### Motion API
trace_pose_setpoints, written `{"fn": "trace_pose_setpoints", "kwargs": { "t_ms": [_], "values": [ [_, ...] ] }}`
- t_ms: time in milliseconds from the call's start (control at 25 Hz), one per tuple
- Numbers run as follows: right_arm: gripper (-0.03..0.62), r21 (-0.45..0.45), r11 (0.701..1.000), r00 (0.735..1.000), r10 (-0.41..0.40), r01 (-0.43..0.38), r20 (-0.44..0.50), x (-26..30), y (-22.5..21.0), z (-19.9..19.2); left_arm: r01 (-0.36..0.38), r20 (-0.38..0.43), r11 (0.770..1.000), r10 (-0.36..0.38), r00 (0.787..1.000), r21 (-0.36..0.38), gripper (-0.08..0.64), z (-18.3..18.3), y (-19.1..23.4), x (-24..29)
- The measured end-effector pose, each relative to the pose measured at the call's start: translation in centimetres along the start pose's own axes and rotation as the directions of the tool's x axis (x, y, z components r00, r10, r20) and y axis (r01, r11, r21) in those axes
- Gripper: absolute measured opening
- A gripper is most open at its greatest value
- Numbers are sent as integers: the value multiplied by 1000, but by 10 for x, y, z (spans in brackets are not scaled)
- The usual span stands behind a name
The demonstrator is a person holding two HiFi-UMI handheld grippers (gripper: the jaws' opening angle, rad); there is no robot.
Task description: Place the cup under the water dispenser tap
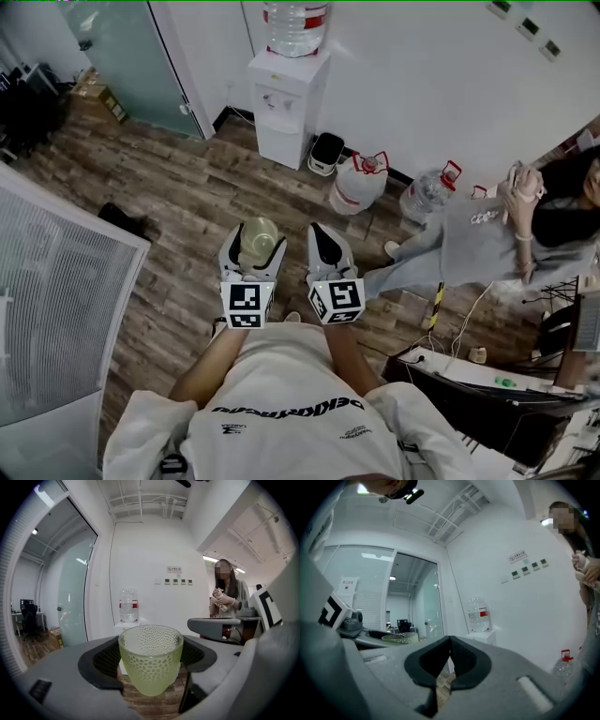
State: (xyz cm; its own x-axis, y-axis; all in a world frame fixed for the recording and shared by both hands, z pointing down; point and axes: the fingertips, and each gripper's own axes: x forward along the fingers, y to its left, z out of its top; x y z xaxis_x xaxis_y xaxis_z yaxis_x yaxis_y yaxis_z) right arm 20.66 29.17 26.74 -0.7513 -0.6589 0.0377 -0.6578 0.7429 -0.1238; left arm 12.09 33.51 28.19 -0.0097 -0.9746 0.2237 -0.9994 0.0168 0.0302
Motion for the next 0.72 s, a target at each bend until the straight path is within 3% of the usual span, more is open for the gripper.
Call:
{"fn": "trace_pose_setpoints", "kwargs": {
  "t_ms": [400, 720],
  "values": [
    [-2, -18, 1000, 999, -10, 10, -33, 75, -16, -16, 7, -24, 1000, -7, 1000, -11, 371, -17, 47, 61],
    [-2, -41, 997, 998, -60, 59, -15, 219, -27, -1, 36, -20, 998, -37, 999, -51, 371, 17, 152, 170]
  ]
}}
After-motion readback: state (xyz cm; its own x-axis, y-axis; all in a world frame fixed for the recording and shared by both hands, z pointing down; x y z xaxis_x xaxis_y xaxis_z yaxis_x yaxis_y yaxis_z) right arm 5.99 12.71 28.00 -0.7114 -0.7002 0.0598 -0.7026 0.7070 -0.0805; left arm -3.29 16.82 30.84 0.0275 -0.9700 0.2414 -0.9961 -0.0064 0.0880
